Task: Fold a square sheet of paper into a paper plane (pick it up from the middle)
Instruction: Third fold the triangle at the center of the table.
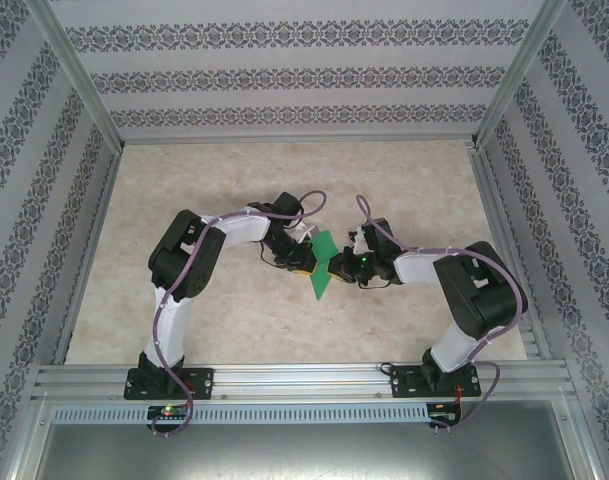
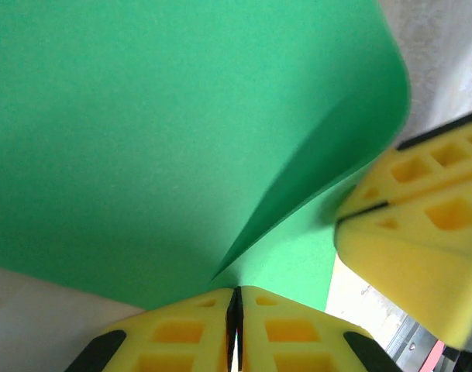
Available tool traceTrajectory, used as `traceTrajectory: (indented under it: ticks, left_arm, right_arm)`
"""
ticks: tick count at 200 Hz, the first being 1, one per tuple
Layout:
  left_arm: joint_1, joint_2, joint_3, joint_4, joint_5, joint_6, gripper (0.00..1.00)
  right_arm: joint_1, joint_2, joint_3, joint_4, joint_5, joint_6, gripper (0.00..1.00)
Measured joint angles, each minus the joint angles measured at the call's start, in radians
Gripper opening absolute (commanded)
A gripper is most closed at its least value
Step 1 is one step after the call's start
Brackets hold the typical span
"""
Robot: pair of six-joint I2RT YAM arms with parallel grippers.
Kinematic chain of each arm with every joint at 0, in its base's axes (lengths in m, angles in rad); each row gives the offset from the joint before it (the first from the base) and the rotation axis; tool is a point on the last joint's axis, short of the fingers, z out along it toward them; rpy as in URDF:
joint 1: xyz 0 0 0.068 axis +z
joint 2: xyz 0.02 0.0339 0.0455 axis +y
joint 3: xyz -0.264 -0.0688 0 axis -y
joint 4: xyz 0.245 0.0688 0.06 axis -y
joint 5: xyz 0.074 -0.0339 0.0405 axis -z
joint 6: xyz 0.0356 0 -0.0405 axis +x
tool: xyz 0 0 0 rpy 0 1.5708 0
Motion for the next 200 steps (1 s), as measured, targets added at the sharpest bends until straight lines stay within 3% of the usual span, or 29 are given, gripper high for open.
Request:
traceTrajectory:
  ticks: [62, 154, 200]
  left_arm:
    - [0.000, 0.001, 0.005, 0.000, -0.005, 0.000, 0.15]
    - [0.000, 0.006, 0.013, 0.009, -0.016, 0.008, 0.14]
    - [0.000, 0.006, 0.014, 0.009, -0.016, 0.008, 0.14]
  right_arm:
    - [-0.015, 0.058, 0.056, -0.039, 0.006, -0.035, 0.10]
    - [-0.046, 0.014, 0.132, -0.249, 0.145, -0.172, 0.09]
    - [-0.060, -0.010, 0.132, -0.201, 0.109, -0.139, 0.08]
